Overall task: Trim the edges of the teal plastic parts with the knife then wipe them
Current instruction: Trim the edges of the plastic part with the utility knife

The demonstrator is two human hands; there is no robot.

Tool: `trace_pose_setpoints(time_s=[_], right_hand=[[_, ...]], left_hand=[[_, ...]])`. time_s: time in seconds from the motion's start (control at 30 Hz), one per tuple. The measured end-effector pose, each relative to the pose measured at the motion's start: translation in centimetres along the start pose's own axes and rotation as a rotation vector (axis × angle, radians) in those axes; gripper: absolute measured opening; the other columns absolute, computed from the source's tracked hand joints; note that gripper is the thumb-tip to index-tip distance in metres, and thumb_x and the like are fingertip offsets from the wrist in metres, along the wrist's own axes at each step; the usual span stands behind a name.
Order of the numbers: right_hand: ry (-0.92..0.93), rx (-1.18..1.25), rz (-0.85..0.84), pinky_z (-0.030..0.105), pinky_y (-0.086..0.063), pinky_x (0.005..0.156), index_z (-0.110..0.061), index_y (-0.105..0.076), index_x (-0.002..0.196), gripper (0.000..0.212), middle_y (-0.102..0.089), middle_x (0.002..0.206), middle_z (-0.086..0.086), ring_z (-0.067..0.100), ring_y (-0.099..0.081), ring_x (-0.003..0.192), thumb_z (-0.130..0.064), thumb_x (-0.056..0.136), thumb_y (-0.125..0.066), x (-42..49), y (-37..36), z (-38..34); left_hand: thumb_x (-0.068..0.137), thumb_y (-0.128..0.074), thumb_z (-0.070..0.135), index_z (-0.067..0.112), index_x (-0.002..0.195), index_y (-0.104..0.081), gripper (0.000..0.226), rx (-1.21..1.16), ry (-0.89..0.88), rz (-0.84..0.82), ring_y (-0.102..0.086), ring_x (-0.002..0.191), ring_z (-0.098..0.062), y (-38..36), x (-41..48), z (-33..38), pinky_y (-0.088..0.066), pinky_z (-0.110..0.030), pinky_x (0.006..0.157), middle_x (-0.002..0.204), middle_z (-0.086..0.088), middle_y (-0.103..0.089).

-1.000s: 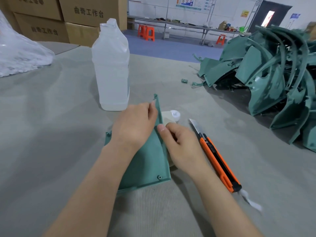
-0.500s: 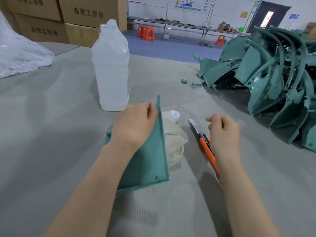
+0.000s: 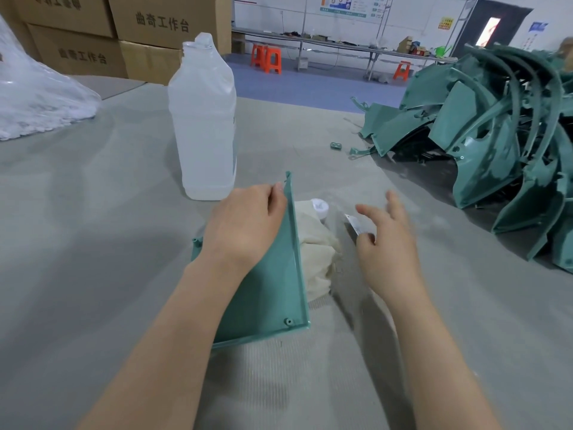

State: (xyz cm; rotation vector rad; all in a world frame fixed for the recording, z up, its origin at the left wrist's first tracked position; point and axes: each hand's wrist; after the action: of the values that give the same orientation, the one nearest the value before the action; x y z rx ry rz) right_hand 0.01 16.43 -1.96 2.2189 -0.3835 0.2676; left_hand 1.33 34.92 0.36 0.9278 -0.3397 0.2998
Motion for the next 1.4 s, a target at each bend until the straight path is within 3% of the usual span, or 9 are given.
trace_pose_setpoints(time_s=[0.1,0.23,0.33,0.47,0.57,0.77,1.13,1.27,1.4], right_hand=[[-0.225,-0.283,-0.165,0.039,-0.027,0.108,-0.021,-0.039,0.143,0.057,-0.022,0.154,0.009,0.031,-0.022,0.139,-0.031,0.090,-0.059,0.1,0.6,1.1],[-0.372,-0.388,-0.312,0.035,-0.043,0.080,-0.011,-0.054,0.116,0.041,-0.059,0.114,0.010,0.031,-0.054,0.105,-0.042,0.089,-0.061,0.6,1.3,2.4],[-0.258,-0.152,-0.166,0.035,-0.044,0.072,-0.007,-0.061,0.098,0.031,-0.064,0.095,0.013,0.033,-0.059,0.092,-0.036,0.095,-0.053,0.8,1.5,2.3],[-0.068,0.555,-0.116,0.028,-0.053,0.064,-0.029,-0.057,0.088,0.010,-0.062,0.075,-0.012,0.013,-0.063,0.064,-0.031,0.084,-0.065,-0.2,2.1,-0.2],[0.127,0.453,-0.191,0.012,-0.038,0.050,-0.027,-0.052,0.078,0.017,-0.050,0.057,-0.014,0.002,-0.043,0.050,-0.036,0.079,-0.065,-1.2,0.8,-1.3],[0.263,0.068,-0.130,0.031,-0.037,0.052,-0.021,-0.038,0.065,0.037,-0.048,0.053,-0.002,0.020,-0.048,0.056,-0.035,0.083,-0.066,-2.1,-1.7,-2.1],[0.292,0.048,-0.125,0.040,-0.045,0.056,-0.026,-0.029,0.064,0.043,-0.047,0.056,0.000,0.030,-0.049,0.058,-0.035,0.088,-0.063,-2.3,-1.6,-2.8],[0.328,0.038,-0.123,0.039,-0.043,0.054,-0.028,-0.027,0.063,0.044,-0.043,0.053,-0.004,0.025,-0.044,0.053,-0.029,0.088,-0.064,-2.4,-1.7,-2.8],[0.356,0.030,-0.112,0.037,-0.041,0.051,-0.031,-0.025,0.062,0.046,-0.040,0.052,-0.005,0.022,-0.041,0.051,-0.027,0.087,-0.063,-2.5,-1.8,-2.8]], left_hand=[[0.100,-0.029,0.037,0.015,0.055,-0.029,0.050,0.005,0.002,-0.003,-0.033,0.047,-0.018,0.0,0.1,-0.1,-0.021,-0.031,0.046,0.049,0.000,-0.035],[0.101,-0.031,0.036,0.016,0.054,-0.026,0.051,-0.026,0.010,0.008,-0.029,0.046,-0.018,0.2,0.1,-0.1,-0.020,-0.032,0.046,0.047,0.002,-0.029],[0.100,-0.034,0.038,0.015,0.054,-0.026,0.053,-0.096,0.036,-0.034,-0.029,0.047,-0.018,0.3,0.4,-0.5,-0.021,-0.032,0.047,0.046,0.003,-0.027],[0.097,-0.041,0.041,0.019,0.052,-0.035,0.050,-0.181,0.085,-0.089,-0.031,0.046,-0.014,0.5,0.5,-1.0,-0.024,-0.030,0.048,0.038,0.006,-0.030],[0.096,-0.044,0.035,0.014,0.058,-0.048,0.043,-0.182,0.091,-0.096,-0.035,0.050,-0.015,0.5,0.6,-1.2,-0.029,-0.028,0.049,0.046,0.004,-0.036],[0.094,-0.046,0.019,0.017,0.054,-0.041,0.041,-0.299,0.056,-0.053,-0.029,0.051,-0.013,0.9,0.7,-1.1,-0.021,-0.022,0.044,0.050,0.004,-0.034],[0.086,-0.040,0.006,0.029,0.039,-0.045,0.053,-0.468,0.064,-0.106,-0.024,0.047,-0.010,1.1,0.5,-0.5,-0.019,-0.028,0.052,0.040,0.010,-0.031],[0.073,-0.036,0.017,0.029,0.039,-0.050,0.039,-0.521,0.059,-0.148,-0.028,0.042,-0.009,1.3,0.2,-0.2,-0.018,-0.029,0.051,0.038,0.009,-0.031],[0.082,-0.038,0.003,0.023,0.039,-0.037,0.048,-0.545,0.057,-0.151,-0.020,0.044,-0.008,1.2,0.3,-0.4,-0.016,-0.024,0.047,0.041,0.008,-0.023]])
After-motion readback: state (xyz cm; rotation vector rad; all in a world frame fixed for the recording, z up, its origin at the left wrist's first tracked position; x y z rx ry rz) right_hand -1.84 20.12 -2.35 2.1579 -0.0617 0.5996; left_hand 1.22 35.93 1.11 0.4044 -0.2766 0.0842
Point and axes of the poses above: each hand's wrist, its own x-axis towards the middle knuckle, its own y-axis out of the back of the hand, z = x × y
